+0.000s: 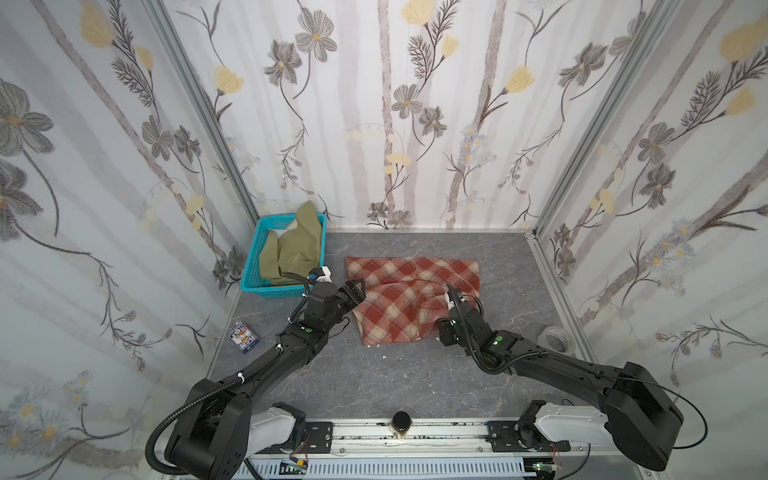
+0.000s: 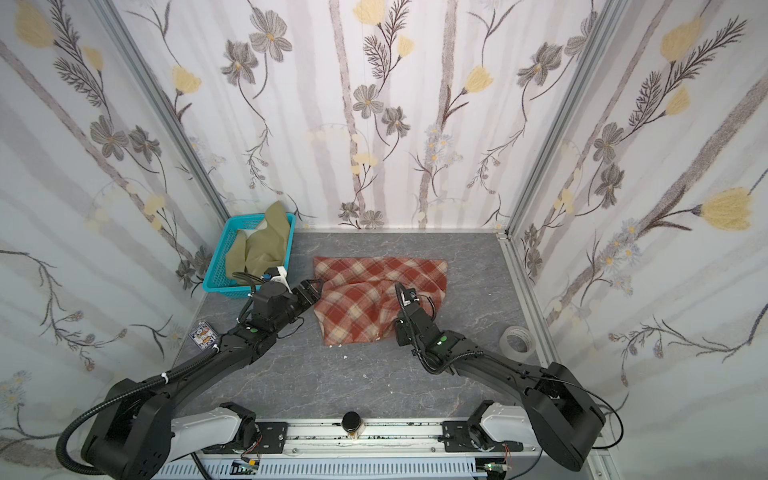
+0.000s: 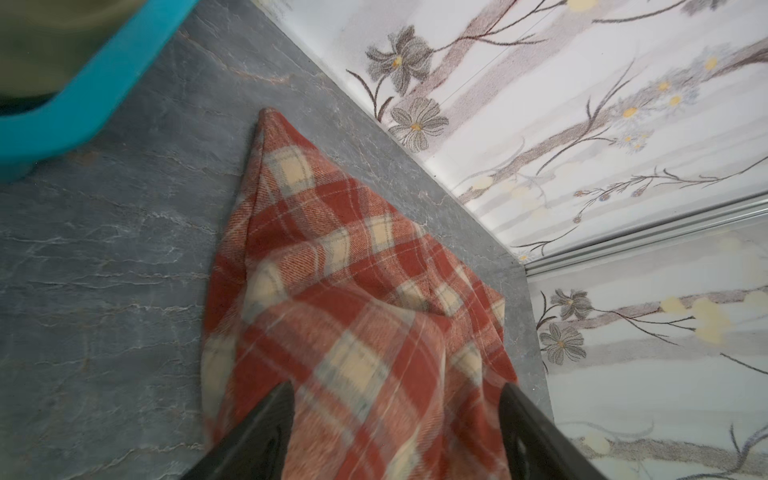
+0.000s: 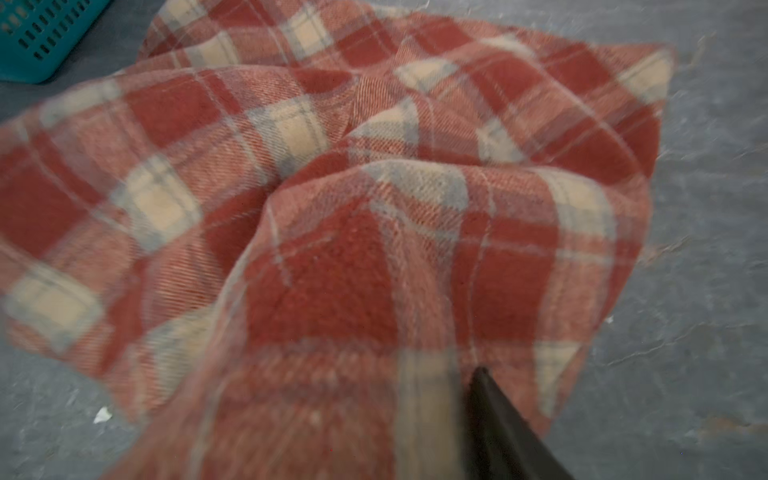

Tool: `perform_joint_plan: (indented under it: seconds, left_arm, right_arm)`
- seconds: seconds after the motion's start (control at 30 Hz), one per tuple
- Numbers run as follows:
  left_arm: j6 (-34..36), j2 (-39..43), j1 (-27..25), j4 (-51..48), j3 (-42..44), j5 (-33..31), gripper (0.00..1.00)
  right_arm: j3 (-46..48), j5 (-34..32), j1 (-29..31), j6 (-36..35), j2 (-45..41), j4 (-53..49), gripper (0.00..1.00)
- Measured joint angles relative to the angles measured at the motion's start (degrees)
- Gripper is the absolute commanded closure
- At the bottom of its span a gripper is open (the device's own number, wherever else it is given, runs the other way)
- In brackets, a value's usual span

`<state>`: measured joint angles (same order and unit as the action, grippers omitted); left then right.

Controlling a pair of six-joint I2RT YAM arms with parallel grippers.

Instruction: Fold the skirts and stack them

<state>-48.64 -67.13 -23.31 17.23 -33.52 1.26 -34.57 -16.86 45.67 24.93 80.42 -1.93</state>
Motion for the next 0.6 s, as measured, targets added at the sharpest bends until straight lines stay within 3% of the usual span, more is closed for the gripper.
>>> perform_joint_plan:
  seconds: [0.13, 0.37, 0.53, 0.6]
  left_arm:
    - [-0.94, 2.93, -0.11, -3.5, -0.31, 1.01, 0.11]
    - [-4.28, 2.86, -4.28, -11.52, 1.31, 7.39, 0.14]
    - [-4.9, 2.69, -7.69, -18.86, 2.43, 7.93, 0.18]
    - [-4.94, 3.39, -8.48, -21.7, 3.65, 7.93, 0.18]
  right_arm:
    - [1.03, 3.87, 0.76, 4.55, -1.6, 0.26, 0.26]
    - [3.08, 8.61, 0.87, 9.03, -10.03, -1.29, 0.18]
    - [4.15, 10.14, 0.87, 11.52, -15.08, -4.26, 0.18]
    - [5.42, 10.82, 0.76, 12.98, -16.63, -4.46, 0.23]
